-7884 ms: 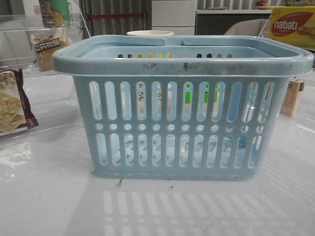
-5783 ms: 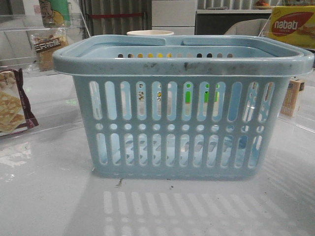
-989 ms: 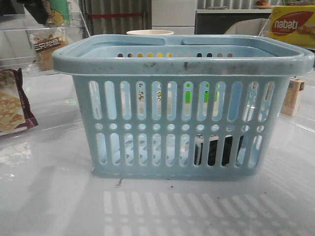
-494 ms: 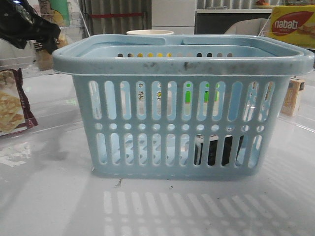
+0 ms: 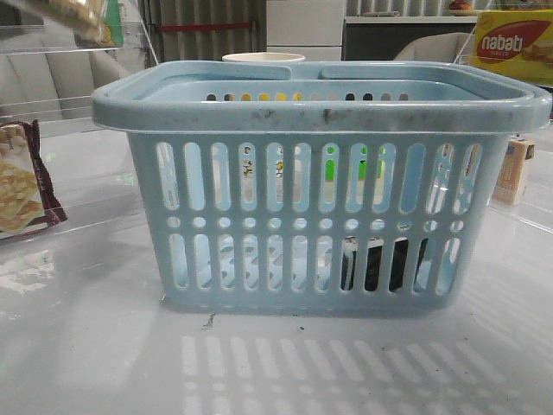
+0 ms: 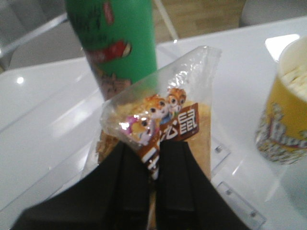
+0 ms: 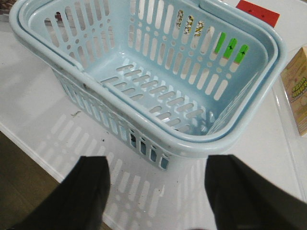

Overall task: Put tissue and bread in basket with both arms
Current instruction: 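Grasp the wrapped bread pastry with the left gripper and lift, then lower the bread into the basket and open the left gripper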

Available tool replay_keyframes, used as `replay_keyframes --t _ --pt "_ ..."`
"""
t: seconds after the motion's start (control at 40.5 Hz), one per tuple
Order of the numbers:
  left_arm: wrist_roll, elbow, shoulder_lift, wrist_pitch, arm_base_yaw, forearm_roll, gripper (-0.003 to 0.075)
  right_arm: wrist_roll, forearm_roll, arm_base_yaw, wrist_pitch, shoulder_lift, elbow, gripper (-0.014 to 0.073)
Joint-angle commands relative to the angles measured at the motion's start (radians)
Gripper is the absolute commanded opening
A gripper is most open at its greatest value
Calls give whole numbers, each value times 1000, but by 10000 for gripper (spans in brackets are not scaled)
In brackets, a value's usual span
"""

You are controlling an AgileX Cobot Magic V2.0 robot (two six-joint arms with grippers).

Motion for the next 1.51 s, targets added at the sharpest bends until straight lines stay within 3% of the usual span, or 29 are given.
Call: replay_keyframes --t 0.0,0.272,0.568,0.667,0.816,0.914,1.186,1.483 --pt "-2 -62 -130 15 -51 -26 90 -12 -7 -3 -72 -4 -25 526" --pt "-2 -70 -226 198 -297 -41 90 -12 -7 -3 -72 -4 -25 526" --pt "15 -61 -80 323 -525 -37 91 -12 -7 -3 -72 -4 -25 526" --pt "43 -61 -11 325 -548 -35 142 -12 -7 -3 -72 -4 -25 526" --pt "43 -63 42 325 -550 -42 398 -12 -7 -3 -72 -4 -25 526" --pt "43 -65 21 334 -548 -47 501 -12 -7 -3 -72 -4 -25 526" --pt "43 -40 -188 360 -548 -109 465 -12 -7 -3 -72 -4 -25 526" --pt "44 280 -533 267 -548 -105 454 -12 -7 -3 -72 -4 -25 526"
